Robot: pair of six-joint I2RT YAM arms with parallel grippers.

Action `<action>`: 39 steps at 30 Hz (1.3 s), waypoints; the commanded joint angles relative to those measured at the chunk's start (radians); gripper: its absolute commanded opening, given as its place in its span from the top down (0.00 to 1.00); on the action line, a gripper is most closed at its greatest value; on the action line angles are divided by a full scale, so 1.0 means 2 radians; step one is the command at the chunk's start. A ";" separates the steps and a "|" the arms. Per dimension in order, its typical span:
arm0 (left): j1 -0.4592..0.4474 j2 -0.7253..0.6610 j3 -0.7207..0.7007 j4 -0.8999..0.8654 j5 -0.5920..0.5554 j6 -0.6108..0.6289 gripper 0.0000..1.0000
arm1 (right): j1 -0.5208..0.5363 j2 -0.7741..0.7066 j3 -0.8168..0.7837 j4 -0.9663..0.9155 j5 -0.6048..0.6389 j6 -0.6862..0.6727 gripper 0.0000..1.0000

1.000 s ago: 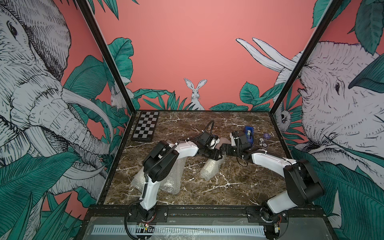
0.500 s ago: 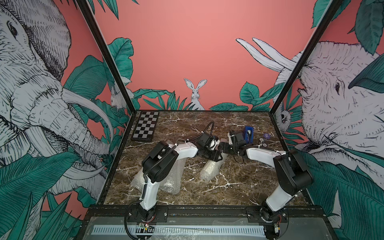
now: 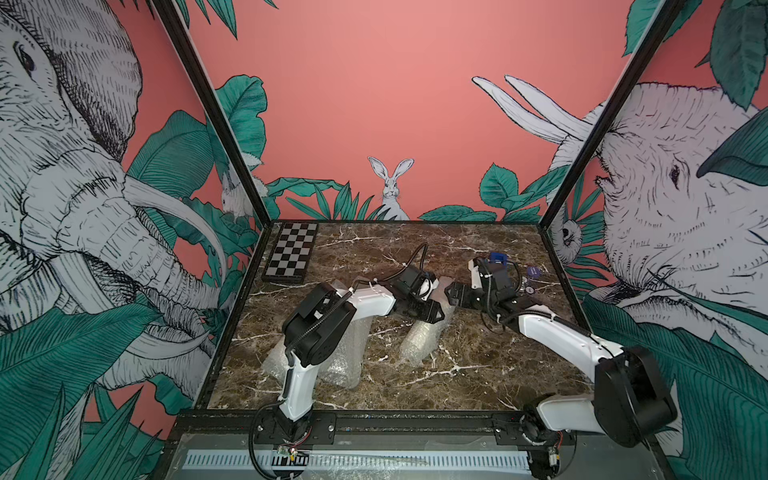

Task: Wrap vases in bubble wrap
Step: Stick the tape on the bubble wrap, then move the wrapped vase to the center of the board.

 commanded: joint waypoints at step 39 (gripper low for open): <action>0.028 -0.058 -0.014 -0.052 -0.080 -0.010 0.79 | 0.046 -0.001 -0.025 -0.030 0.095 -0.061 0.24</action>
